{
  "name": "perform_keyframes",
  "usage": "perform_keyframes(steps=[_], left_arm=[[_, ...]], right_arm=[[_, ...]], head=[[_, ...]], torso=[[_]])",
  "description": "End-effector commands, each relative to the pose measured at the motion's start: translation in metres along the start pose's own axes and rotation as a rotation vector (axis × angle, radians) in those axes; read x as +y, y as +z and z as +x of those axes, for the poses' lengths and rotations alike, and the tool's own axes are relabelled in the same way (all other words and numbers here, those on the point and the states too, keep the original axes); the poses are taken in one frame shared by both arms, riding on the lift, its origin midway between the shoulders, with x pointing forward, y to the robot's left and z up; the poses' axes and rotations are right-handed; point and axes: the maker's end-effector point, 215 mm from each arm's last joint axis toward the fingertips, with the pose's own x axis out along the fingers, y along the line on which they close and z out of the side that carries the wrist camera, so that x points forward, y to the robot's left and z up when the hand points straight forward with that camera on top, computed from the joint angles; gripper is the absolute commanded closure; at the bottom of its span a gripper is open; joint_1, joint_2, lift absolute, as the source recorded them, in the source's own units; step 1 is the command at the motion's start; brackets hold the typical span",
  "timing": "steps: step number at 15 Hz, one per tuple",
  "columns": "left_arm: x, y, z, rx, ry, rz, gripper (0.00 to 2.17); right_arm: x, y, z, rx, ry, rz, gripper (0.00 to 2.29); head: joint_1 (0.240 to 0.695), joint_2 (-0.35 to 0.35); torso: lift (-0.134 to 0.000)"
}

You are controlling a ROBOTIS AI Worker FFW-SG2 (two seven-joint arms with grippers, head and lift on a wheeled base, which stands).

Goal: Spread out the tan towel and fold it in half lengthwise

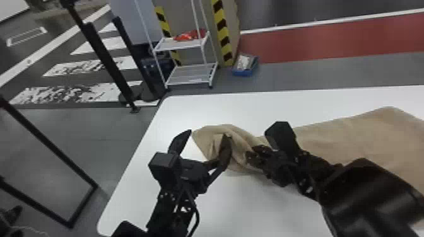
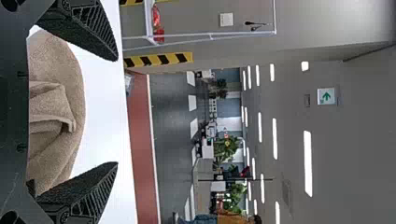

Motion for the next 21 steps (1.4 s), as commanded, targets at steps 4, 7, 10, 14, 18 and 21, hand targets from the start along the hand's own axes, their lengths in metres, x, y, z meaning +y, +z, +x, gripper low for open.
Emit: perform_keyframes(steps=[4,7,10,14,18,21], left_arm=[[-0.002,0.001,0.000,0.002,-0.002,0.002,0.09],[-0.002,0.001,0.000,0.005,0.000,0.002,0.09],[-0.003,-0.001,0.000,0.009,0.000,0.002,0.09],[-0.005,0.001,0.001,0.005,-0.002,-0.001,0.09],[-0.005,-0.001,-0.001,0.010,-0.003,-0.002,0.09],[-0.003,-0.001,-0.001,0.010,0.001,0.002,0.09]], right_arm=[[-0.035,0.017,-0.024,-0.061,-0.086,0.045,2.01],[-0.072,0.016,-0.046,-0.090,-0.157,0.083,2.01],[-0.120,-0.006,-0.076,-0.083,-0.243,0.127,2.01],[-0.151,-0.022,-0.094,-0.077,-0.296,0.156,1.41],[-0.187,-0.049,-0.118,-0.052,-0.407,0.201,0.50],[-0.223,-0.081,-0.152,-0.025,-0.495,0.249,0.39]], head=[[0.695,0.350],[0.695,0.350],[0.695,0.310],[0.695,0.242],[0.695,0.197],[0.695,0.156]], torso=[[-0.128],[-0.128],[-0.128],[-0.128],[-0.128],[-0.128]])
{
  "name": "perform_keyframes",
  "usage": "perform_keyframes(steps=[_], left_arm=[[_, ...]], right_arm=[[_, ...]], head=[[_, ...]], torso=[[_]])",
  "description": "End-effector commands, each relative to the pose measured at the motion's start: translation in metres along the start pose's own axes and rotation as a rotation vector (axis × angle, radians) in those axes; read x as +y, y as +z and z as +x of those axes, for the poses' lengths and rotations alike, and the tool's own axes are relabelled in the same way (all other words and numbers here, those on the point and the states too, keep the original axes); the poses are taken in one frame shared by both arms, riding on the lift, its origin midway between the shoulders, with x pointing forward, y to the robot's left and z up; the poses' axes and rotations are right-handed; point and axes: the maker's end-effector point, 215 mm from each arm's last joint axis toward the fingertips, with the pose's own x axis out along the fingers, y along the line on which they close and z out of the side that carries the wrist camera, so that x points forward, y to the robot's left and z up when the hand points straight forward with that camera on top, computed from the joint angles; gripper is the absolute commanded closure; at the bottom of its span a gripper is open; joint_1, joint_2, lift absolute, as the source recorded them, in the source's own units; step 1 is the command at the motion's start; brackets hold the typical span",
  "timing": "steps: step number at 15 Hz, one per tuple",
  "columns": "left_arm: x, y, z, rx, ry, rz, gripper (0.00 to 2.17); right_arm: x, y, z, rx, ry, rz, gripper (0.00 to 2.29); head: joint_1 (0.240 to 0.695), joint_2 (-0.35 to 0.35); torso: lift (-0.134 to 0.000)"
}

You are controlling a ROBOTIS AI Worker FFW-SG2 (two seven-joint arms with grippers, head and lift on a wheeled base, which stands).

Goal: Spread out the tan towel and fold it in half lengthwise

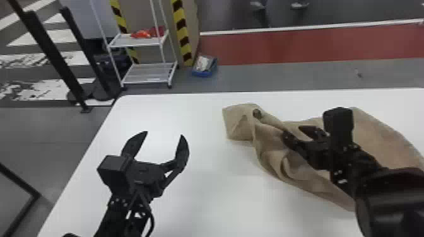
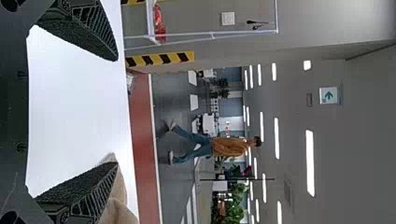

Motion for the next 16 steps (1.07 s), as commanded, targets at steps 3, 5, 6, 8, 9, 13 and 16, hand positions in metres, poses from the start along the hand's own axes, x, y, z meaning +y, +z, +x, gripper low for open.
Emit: perform_keyframes(steps=[3,5,6,8,9,13,16], left_arm=[[-0.004,0.001,0.001,-0.002,-0.007,-0.004,0.09],[-0.005,0.002,0.001,-0.004,-0.007,-0.005,0.09],[-0.005,0.001,0.001,-0.002,-0.007,-0.005,0.09],[-0.006,-0.001,0.001,0.002,-0.006,-0.005,0.09],[-0.007,-0.001,0.001,0.002,-0.006,-0.005,0.09],[-0.007,-0.002,0.001,0.004,-0.007,-0.004,0.09],[-0.005,-0.004,0.002,0.007,-0.008,0.002,0.09]], right_arm=[[-0.072,-0.021,-0.025,0.025,-0.151,0.023,0.30],[-0.104,-0.020,-0.039,0.007,-0.202,0.067,0.30],[-0.114,-0.017,-0.046,-0.016,-0.208,0.094,0.30],[-0.111,0.002,-0.052,-0.081,-0.177,0.117,0.30],[-0.108,0.012,-0.056,-0.103,-0.170,0.117,0.30],[-0.109,0.041,-0.069,-0.195,-0.127,0.231,0.30],[-0.095,0.067,-0.050,-0.223,-0.094,0.250,0.41]], head=[[0.695,0.095],[0.695,0.059],[0.695,0.044],[0.695,0.005],[0.695,0.000],[0.695,0.001],[0.695,0.001]], torso=[[-0.128],[-0.128],[-0.128],[-0.128],[-0.128],[-0.128],[-0.128]])
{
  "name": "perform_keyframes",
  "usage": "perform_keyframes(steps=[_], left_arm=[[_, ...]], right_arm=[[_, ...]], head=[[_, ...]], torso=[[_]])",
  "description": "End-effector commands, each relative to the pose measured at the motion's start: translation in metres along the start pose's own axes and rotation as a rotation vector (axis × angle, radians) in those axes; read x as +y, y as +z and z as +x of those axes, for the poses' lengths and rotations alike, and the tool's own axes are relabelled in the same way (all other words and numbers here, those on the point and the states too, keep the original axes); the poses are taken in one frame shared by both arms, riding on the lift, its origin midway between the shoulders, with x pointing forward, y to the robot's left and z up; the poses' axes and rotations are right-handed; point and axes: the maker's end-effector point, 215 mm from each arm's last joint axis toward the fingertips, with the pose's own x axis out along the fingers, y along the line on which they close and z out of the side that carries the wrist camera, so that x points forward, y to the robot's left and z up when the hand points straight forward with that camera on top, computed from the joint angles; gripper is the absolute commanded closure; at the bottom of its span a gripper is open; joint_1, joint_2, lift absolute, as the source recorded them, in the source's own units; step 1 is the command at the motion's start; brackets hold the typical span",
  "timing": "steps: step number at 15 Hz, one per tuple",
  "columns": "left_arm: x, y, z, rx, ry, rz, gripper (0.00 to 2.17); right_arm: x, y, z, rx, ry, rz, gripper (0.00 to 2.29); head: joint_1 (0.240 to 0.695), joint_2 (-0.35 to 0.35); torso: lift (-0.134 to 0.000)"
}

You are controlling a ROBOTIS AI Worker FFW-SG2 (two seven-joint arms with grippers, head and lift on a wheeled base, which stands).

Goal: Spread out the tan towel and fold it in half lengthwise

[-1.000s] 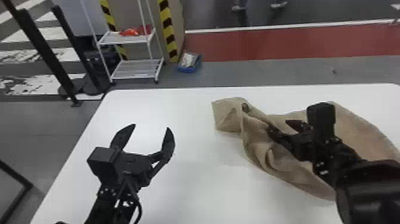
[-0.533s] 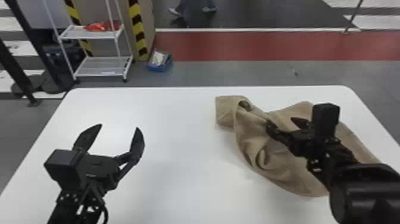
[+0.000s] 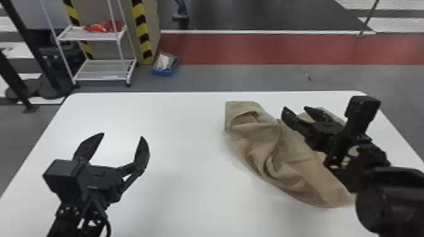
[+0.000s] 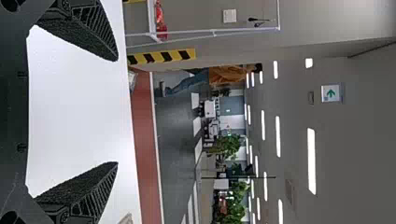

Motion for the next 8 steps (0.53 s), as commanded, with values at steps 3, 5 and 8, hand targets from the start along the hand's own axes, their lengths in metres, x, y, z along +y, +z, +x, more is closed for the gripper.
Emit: perform_keyframes(steps=[3,5,8], left_arm=[[0.003,0.000,0.001,0.000,-0.001,0.005,0.09],[0.006,-0.001,0.000,0.001,0.004,0.004,0.09],[0.010,0.000,0.000,-0.001,0.007,0.009,0.09]], right_arm=[[0.053,0.000,0.046,0.017,0.074,0.034,0.76],[0.074,-0.002,0.067,0.034,0.090,0.009,0.76],[0.088,-0.015,0.079,0.070,0.089,-0.051,0.76]], head=[[0.695,0.027],[0.695,0.051],[0.695,0.100]], torso=[[-0.128],[-0.128],[-0.128]])
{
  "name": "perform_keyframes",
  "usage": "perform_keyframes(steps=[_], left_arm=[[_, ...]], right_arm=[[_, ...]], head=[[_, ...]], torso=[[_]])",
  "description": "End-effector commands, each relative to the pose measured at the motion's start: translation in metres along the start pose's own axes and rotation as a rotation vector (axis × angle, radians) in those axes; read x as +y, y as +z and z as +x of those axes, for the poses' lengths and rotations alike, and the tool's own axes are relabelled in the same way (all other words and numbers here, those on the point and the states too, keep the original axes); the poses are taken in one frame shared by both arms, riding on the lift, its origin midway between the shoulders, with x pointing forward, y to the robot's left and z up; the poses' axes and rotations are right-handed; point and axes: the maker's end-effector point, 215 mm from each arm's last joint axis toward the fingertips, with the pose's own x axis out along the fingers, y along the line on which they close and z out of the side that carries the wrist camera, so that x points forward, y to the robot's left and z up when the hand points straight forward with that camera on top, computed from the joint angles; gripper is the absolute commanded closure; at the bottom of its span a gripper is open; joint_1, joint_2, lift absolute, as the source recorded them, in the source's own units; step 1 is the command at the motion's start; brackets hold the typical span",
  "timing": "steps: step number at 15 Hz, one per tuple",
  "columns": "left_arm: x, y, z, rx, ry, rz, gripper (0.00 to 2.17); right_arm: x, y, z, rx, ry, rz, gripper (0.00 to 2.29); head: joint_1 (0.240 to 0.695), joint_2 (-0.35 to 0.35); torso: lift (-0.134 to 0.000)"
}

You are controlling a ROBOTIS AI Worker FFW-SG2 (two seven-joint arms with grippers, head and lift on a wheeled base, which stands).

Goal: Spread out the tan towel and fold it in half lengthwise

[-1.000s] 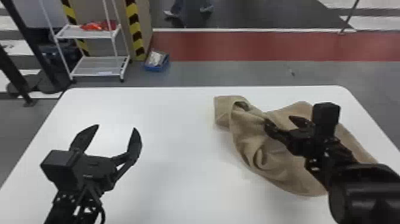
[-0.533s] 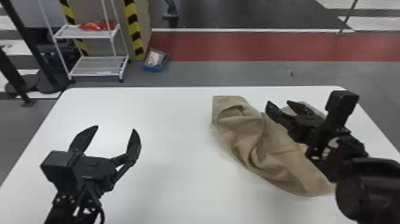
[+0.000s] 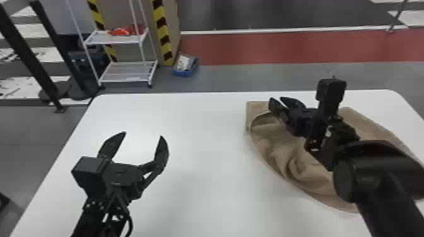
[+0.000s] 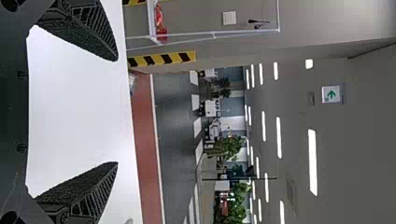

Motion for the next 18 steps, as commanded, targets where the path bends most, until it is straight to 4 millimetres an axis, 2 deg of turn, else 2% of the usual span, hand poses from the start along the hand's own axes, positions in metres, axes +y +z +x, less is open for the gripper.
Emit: perform_keyframes(steps=[1,3,4,5,6,10,11,12,14,15,17,18], left_arm=[[0.004,0.000,0.000,-0.001,0.005,0.002,0.09],[0.005,-0.002,0.001,0.002,0.007,0.000,0.09],[0.003,-0.003,0.002,0.003,0.004,-0.003,0.09],[0.001,-0.005,0.003,0.005,0.001,-0.003,0.09],[0.002,-0.005,0.003,0.005,0.002,-0.001,0.09],[0.002,-0.008,0.003,0.008,0.006,-0.005,0.09],[0.002,-0.008,0.003,0.008,0.006,-0.005,0.09],[0.002,-0.008,0.003,0.008,0.006,-0.005,0.09],[0.002,-0.008,0.003,0.008,0.006,-0.005,0.09],[0.002,-0.008,0.003,0.008,0.006,-0.005,0.09],[0.002,-0.008,0.003,0.008,0.006,-0.005,0.09],[0.002,-0.008,0.003,0.008,0.006,-0.005,0.09]], right_arm=[[0.007,-0.008,0.004,0.019,0.006,-0.021,0.76],[0.001,-0.020,0.000,0.042,-0.004,-0.006,0.74],[-0.002,-0.021,-0.002,0.043,-0.009,-0.011,0.45],[-0.008,-0.021,-0.002,0.045,-0.032,-0.033,0.33],[-0.012,-0.018,-0.001,0.045,-0.043,-0.051,0.33],[-0.031,-0.030,0.006,0.078,-0.067,-0.060,0.34],[-0.032,-0.034,0.007,0.086,-0.065,-0.058,0.36],[-0.033,-0.038,0.009,0.099,-0.063,-0.057,0.49],[-0.034,-0.039,0.011,0.103,-0.060,-0.056,0.51],[-0.035,-0.039,0.011,0.105,-0.058,-0.058,0.69],[-0.033,-0.038,0.013,0.112,-0.055,-0.057,0.79],[-0.032,-0.041,0.013,0.125,-0.051,-0.055,0.95]], head=[[0.695,0.110],[0.695,0.121],[0.695,0.123],[0.695,0.122],[0.695,0.119],[0.695,0.101],[0.695,0.097],[0.695,0.095],[0.695,0.092],[0.695,0.091],[0.695,0.091],[0.695,0.090]], torso=[[-0.128],[-0.128],[-0.128],[-0.128],[-0.128],[-0.128],[-0.128],[-0.128],[-0.128],[-0.128],[-0.128],[-0.128]])
